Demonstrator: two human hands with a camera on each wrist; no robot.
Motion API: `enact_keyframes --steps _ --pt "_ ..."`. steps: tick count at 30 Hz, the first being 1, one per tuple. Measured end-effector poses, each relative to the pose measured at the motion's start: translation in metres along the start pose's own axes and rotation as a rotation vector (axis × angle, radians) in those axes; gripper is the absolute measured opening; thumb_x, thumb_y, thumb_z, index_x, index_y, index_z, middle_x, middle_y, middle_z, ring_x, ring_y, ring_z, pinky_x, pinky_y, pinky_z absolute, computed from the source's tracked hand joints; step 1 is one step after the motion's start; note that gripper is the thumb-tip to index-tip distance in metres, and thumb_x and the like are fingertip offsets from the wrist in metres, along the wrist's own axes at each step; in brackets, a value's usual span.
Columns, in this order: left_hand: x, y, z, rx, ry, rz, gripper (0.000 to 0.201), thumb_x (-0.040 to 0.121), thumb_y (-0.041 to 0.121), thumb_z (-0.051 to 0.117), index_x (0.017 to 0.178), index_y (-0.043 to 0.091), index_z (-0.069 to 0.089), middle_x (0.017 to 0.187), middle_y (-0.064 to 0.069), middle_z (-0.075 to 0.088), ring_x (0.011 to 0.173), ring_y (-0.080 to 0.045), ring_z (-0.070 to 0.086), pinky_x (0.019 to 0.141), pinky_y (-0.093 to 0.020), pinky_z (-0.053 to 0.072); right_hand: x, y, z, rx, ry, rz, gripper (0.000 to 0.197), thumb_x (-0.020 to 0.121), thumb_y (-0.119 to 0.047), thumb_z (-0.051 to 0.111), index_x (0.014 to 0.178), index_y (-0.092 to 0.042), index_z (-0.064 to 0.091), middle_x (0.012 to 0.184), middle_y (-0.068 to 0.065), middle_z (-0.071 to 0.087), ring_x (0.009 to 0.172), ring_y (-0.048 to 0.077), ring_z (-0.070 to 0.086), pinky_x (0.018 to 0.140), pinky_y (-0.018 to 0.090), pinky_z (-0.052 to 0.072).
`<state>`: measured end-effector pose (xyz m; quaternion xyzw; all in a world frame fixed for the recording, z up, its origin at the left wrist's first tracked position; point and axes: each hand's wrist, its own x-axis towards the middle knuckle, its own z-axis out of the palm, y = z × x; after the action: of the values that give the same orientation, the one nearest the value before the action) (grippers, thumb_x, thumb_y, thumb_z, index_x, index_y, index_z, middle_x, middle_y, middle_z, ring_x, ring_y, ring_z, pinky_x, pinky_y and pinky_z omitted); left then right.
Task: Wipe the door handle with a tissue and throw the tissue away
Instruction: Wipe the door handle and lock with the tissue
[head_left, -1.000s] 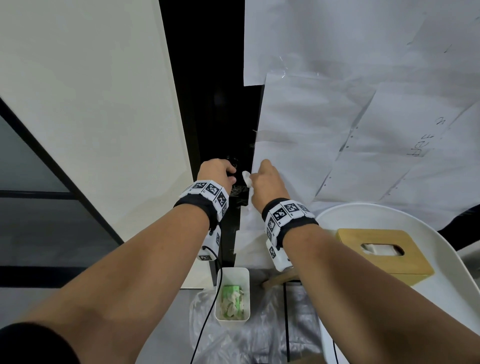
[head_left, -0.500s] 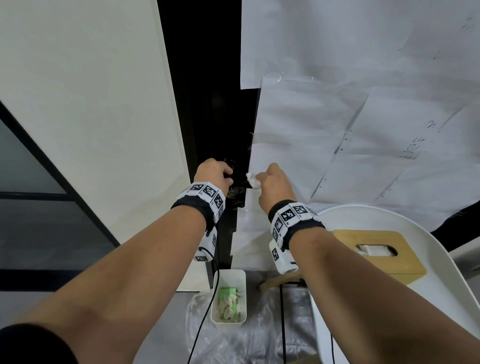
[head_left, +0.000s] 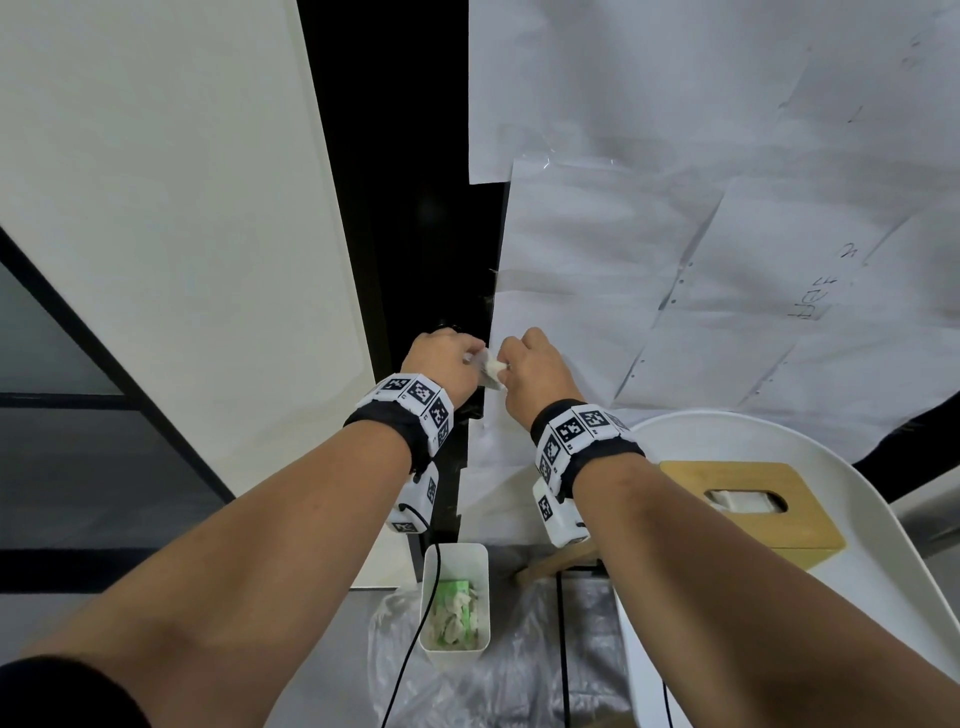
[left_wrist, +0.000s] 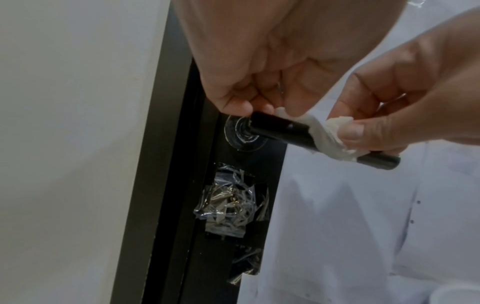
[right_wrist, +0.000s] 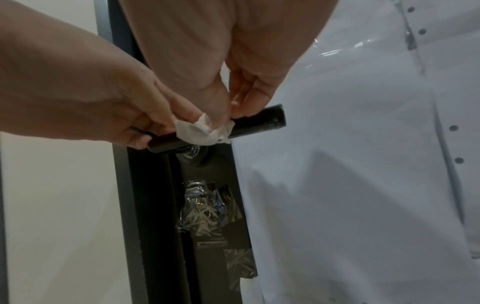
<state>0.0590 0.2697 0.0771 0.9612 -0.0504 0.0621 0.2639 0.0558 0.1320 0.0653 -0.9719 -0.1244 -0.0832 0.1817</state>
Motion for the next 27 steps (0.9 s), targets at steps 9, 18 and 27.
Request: enact_keyframes --steps 9,18,27 --pt "-0.003 -0.001 -0.004 -0.016 0.054 0.012 0.017 0.088 0.028 0.066 0.102 0.023 0.074 0.102 0.003 0.064 0.091 -0.015 0.061 0.084 -0.026 0.049 0.002 -0.003 -0.002 0.014 -0.001 0.021 0.015 0.081 0.002 0.056 0.095 -0.003 0.057 0.101 0.012 0.046 0.075 0.023 0.042 0.064 0.032 0.04" --pt "-0.003 0.007 -0.008 0.016 -0.009 -0.045 0.019 0.093 0.027 0.06 0.107 0.023 0.072 0.111 0.001 0.063 0.096 -0.019 0.062 0.088 -0.029 0.05 0.0 -0.007 -0.004 0.021 0.0 0.026 0.013 0.082 0.003 0.055 0.09 -0.006 0.054 0.098 0.01 0.045 0.076 0.022 0.04 0.064 0.033 0.038" --pt "-0.03 -0.001 0.02 0.067 0.142 -0.015 0.013 0.088 0.022 0.063 0.088 0.027 0.075 0.102 0.005 0.056 0.103 -0.017 0.049 0.085 -0.03 0.047 -0.021 0.001 -0.005 -0.003 0.001 -0.015 0.01 0.084 0.003 0.051 0.092 -0.004 0.053 0.1 0.011 0.045 0.08 0.025 0.043 0.064 0.031 0.035"
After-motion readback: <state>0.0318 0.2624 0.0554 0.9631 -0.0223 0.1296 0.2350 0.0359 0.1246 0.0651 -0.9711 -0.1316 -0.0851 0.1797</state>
